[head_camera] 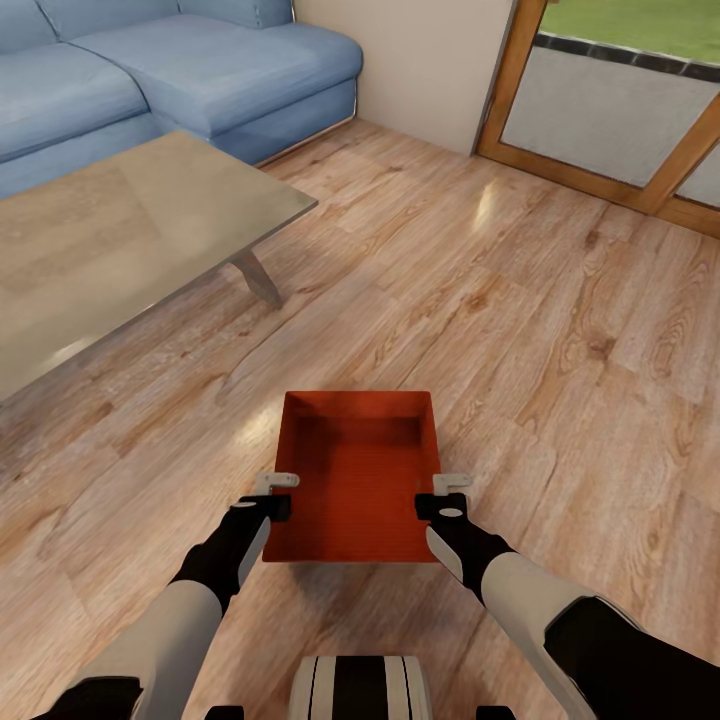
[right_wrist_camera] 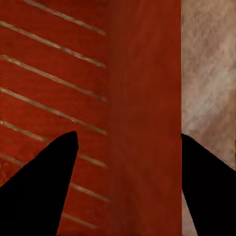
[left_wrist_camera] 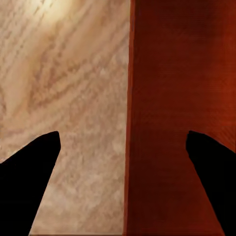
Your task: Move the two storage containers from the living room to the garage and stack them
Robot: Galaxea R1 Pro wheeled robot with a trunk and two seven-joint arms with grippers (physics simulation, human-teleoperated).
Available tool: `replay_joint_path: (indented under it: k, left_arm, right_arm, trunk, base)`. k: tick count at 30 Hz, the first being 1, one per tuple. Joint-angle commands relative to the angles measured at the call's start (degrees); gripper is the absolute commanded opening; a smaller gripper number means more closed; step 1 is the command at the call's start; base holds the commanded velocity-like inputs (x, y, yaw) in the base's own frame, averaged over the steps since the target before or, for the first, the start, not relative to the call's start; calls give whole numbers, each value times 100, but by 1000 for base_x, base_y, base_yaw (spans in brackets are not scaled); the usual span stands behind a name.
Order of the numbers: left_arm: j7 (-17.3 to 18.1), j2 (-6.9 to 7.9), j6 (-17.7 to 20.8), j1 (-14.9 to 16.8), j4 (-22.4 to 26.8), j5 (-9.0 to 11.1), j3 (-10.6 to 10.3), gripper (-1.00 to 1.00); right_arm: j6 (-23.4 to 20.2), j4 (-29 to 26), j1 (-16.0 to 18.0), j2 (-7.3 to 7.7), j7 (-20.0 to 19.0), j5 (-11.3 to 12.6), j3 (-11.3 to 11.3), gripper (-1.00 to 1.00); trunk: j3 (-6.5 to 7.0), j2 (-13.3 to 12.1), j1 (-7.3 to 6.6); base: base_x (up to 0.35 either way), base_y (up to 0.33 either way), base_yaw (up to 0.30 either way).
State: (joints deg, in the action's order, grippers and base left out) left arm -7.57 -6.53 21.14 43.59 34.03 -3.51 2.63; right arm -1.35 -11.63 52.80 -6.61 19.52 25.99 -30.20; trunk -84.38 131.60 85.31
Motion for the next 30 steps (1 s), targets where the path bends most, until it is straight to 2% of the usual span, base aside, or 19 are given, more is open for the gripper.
replay_joint_path:
  k: [1,25,30]
  left_arm:
    - [-9,-6,31,1,-8,-27,36,-100]
    - [19,-33,22,1,41,-37,19,-100]
    - [19,-32,22,1,34,-34,25,-100]
  right_arm:
    - [-14,-6,3,-2,36,43,-50,-100]
    - [-14,3,3,2,35,46,-56,-100]
    - [-14,3,3,-6,36,45,-56,-100]
  trunk:
    - [-3,1,-1]
    - [-3,1,-1]
    - [87,-199,-111]
  base:
    - [0,0,0]
    - [0,0,0]
    - [0,0,0]
